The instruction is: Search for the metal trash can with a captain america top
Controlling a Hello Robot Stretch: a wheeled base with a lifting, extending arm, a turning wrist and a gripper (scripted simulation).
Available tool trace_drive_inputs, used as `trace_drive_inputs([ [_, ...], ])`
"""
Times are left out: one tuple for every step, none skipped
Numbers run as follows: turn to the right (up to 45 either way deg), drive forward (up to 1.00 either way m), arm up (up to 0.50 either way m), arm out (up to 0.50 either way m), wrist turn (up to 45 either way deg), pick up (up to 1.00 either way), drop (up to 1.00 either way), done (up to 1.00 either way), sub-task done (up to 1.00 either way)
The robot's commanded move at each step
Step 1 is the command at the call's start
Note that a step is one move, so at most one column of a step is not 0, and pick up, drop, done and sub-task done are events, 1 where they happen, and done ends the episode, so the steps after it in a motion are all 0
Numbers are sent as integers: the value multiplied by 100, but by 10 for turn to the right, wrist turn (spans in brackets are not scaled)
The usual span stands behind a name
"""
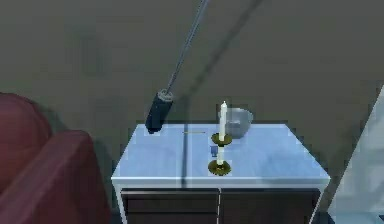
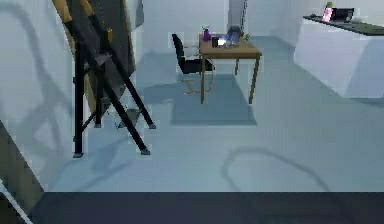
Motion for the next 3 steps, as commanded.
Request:
trace_drive_inputs([
  [450, 0, 0, 0, 0, 0, 0, 0, 0],
  [450, 0, 0, 0, 0, 0, 0, 0, 0],
  [360, 0, 0, 0, 0, 0, 0, 0, 0],
])
